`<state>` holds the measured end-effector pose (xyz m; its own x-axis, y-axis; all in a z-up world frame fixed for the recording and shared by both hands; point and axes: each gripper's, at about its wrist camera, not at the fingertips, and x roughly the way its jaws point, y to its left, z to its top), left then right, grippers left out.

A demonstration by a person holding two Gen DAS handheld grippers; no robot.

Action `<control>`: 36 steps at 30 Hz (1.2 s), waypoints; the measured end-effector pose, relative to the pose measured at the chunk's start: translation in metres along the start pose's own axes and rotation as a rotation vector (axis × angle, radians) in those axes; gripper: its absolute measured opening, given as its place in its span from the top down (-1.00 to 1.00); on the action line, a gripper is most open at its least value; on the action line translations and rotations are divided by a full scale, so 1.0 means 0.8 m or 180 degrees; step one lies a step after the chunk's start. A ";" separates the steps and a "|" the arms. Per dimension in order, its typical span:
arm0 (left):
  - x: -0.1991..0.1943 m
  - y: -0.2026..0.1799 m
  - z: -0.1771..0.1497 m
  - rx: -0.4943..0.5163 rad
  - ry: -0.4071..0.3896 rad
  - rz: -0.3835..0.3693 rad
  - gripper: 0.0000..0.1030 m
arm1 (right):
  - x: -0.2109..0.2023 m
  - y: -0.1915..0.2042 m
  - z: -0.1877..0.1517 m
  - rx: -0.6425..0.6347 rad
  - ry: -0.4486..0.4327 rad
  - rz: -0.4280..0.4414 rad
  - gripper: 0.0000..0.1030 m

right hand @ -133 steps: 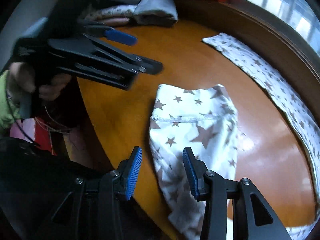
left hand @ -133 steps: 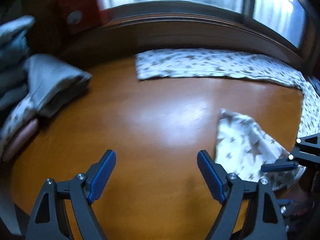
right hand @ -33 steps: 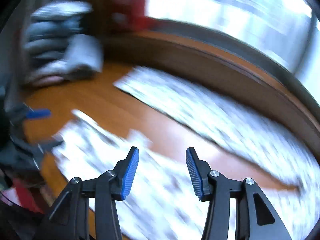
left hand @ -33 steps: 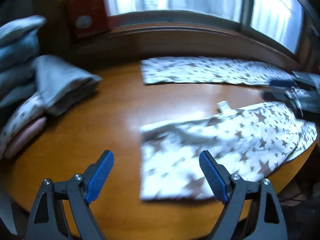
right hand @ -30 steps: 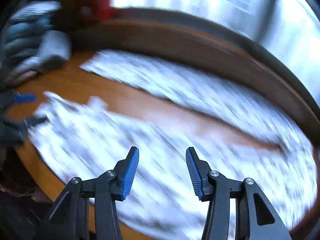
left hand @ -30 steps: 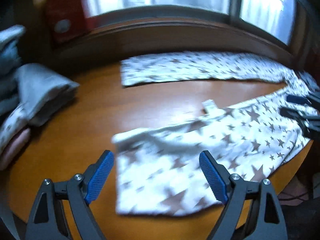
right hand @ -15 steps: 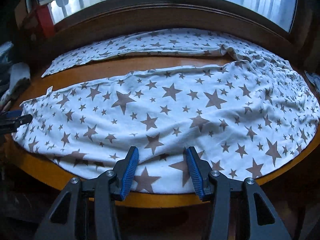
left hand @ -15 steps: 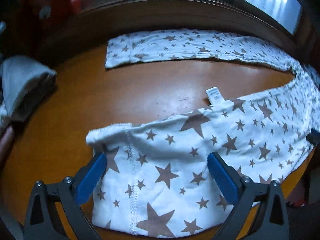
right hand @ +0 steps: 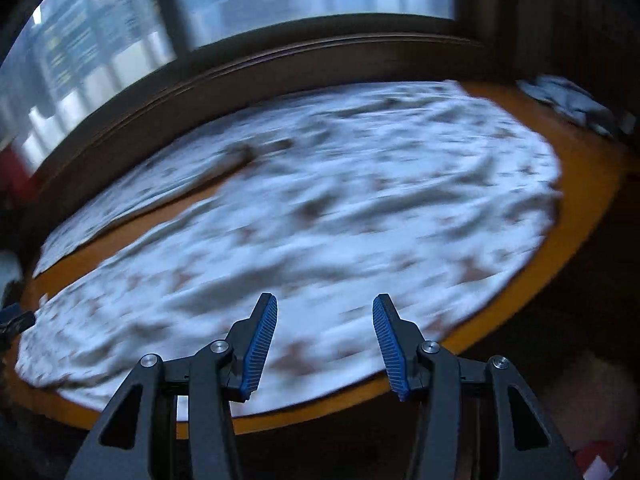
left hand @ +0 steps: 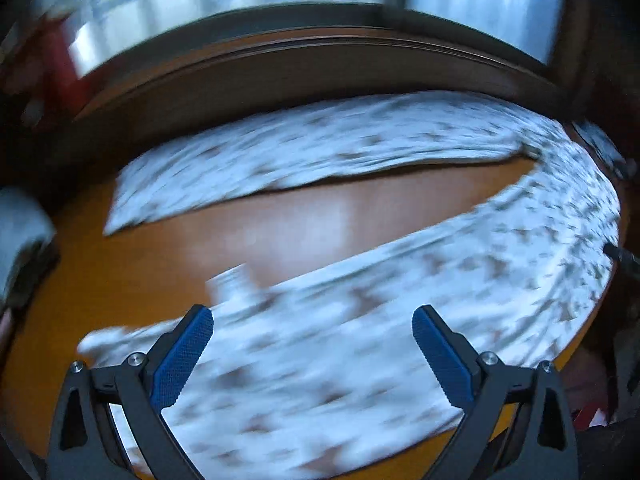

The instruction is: Fold clothes

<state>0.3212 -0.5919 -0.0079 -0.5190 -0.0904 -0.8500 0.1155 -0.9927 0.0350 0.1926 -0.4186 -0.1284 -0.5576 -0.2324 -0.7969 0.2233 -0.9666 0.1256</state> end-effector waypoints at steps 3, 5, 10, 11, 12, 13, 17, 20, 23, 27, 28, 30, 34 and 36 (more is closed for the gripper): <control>0.014 -0.073 0.023 0.0235 -0.0034 -0.0077 -0.97 | 0.018 -0.042 0.018 0.0032 0.0062 0.0017 0.03; 0.025 -0.113 0.034 0.0322 -0.0019 -0.0107 -0.97 | 0.032 -0.058 0.026 -0.0006 0.0111 0.0049 0.02; 0.051 -0.163 0.034 0.0252 0.0170 0.0011 -0.97 | 0.040 -0.068 0.031 -0.0432 0.0088 0.0033 0.03; 0.056 -0.172 0.034 0.0235 0.0209 0.0036 -0.97 | 0.040 -0.069 0.029 -0.0528 0.0086 -0.0015 0.03; 0.061 -0.182 0.034 0.0218 0.0248 0.0062 -0.97 | 0.039 -0.071 0.026 -0.0625 0.0085 -0.0063 0.03; 0.067 -0.191 0.034 0.0201 0.0287 0.0087 -0.97 | 0.038 -0.076 0.025 -0.0667 0.0087 -0.0091 0.00; 0.069 -0.197 0.021 -0.0078 0.0396 0.0009 -1.00 | 0.031 -0.115 0.027 -0.0522 0.0090 -0.0141 0.00; 0.066 -0.206 0.018 -0.0121 0.0441 0.0029 -1.00 | 0.029 -0.127 0.029 -0.0536 0.0112 -0.0108 -0.01; 0.058 -0.223 0.022 0.0000 0.0377 0.0167 -0.98 | 0.027 -0.127 0.032 -0.0514 0.0146 -0.0029 0.00; 0.045 -0.261 0.048 0.0278 0.0173 0.0121 -0.98 | 0.012 -0.168 0.044 0.0068 -0.0013 0.0314 -0.01; 0.043 -0.274 0.058 0.0362 0.0117 0.0090 -0.98 | 0.010 -0.183 0.049 0.0240 -0.0041 0.0406 -0.02; 0.042 -0.299 0.078 0.0501 0.0021 0.0015 -0.98 | 0.011 -0.212 0.060 0.0487 -0.0050 0.0539 -0.04; 0.066 -0.359 0.128 0.0691 -0.0125 -0.0347 -0.98 | 0.022 -0.256 0.090 0.0622 -0.0007 0.0364 -0.04; 0.083 -0.390 0.154 0.0777 -0.0179 -0.0509 -0.98 | 0.033 -0.271 0.104 0.0721 0.0097 0.0399 -0.04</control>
